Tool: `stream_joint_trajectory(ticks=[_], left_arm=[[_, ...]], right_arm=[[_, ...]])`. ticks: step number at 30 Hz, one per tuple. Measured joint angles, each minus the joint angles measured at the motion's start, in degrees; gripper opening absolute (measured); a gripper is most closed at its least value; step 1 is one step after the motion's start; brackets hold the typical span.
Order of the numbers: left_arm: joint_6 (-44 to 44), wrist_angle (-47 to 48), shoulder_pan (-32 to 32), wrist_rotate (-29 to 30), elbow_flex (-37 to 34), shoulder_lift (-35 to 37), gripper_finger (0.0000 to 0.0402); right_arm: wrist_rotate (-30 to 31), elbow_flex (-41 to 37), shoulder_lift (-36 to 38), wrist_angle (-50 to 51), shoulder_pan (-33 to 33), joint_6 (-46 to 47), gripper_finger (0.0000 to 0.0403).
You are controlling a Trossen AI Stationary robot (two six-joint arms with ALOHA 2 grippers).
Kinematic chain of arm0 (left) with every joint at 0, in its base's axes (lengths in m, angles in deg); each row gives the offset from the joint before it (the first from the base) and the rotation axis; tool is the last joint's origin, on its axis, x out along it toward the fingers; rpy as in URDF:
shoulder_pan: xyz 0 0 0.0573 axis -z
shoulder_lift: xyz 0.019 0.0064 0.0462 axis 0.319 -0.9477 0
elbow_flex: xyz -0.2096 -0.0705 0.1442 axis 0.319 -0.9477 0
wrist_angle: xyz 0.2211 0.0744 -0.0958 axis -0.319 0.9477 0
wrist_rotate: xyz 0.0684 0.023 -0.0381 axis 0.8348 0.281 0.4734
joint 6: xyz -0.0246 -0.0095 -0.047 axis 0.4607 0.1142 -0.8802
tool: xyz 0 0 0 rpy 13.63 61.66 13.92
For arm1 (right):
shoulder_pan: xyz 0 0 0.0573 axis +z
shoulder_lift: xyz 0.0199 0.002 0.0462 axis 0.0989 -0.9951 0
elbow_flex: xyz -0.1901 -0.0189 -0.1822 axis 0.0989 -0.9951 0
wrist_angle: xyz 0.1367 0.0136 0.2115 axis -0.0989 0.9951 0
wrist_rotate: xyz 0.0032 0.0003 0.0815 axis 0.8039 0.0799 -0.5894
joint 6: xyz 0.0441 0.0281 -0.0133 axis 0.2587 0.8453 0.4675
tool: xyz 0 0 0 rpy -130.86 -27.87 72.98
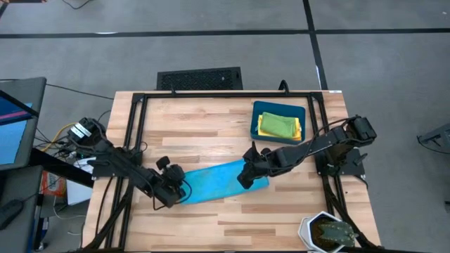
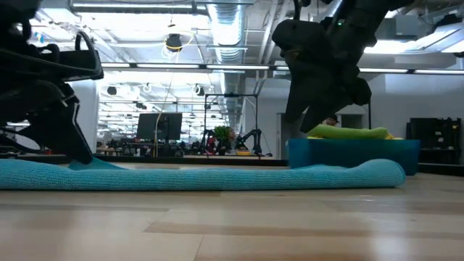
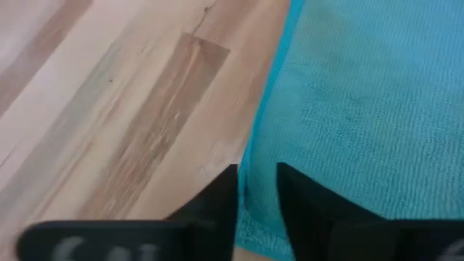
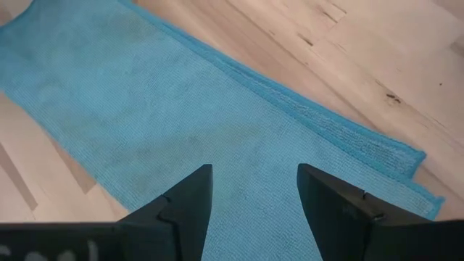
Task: Fold microfiber towels
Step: Fold the blue microfiber cloth
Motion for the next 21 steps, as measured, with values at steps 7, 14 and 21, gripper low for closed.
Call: stream_joint_trajectory(ticks=[7, 14, 21], left_arm=[[4.2, -0.5, -0.8, -3.1, 2.2, 0.4, 0.0007], [2.0, 8.6, 0.6, -2.3, 10.3, 3.9, 0.0002], [-9.6, 13.9, 5.0, -2.3, 12.0, 3.4, 0.0001]], right_arm=[[0.0, 0.0, 0.0, 0.0, 0.0, 0.0, 0.0226], [0.0, 0.0, 0.0, 0.0, 0.0, -0.5, 0.0226], [0.0, 0.0, 0.0, 0.4, 0.2, -0.5, 0.0226]])
